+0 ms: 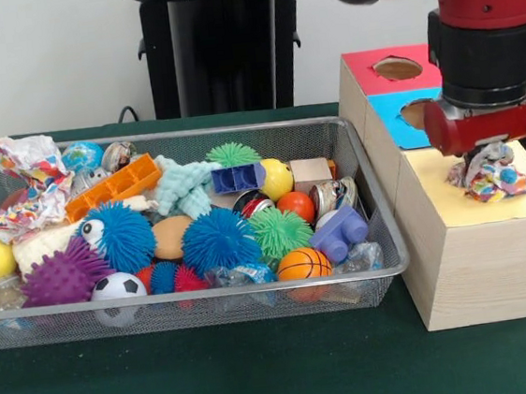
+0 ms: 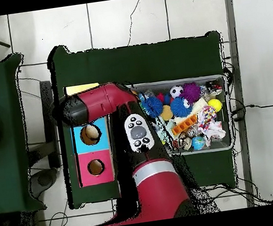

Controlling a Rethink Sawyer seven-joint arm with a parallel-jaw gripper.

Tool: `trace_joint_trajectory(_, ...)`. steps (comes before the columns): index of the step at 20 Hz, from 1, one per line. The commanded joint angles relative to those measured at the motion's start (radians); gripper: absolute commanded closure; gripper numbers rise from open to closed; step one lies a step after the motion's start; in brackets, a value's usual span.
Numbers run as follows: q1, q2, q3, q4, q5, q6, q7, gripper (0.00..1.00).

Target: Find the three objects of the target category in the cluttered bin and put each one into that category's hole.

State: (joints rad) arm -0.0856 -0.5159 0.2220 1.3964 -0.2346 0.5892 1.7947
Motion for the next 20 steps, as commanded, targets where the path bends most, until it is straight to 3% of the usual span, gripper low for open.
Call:
trace_joint_trajectory(1, 0.009, 0.164, -0.05, 0.018, -0.064, -0.068, 0.105, 1.0)
trace_joint_trajectory(11, 0.018, 0.214, -0.068, -0.002, -0.04, -0.106, 0.103, 1.0)
trace_joint_trajectory(20, 0.043, 0.139, -0.093, 0.027, -0.025, -0.042, 0.1, 1.0)
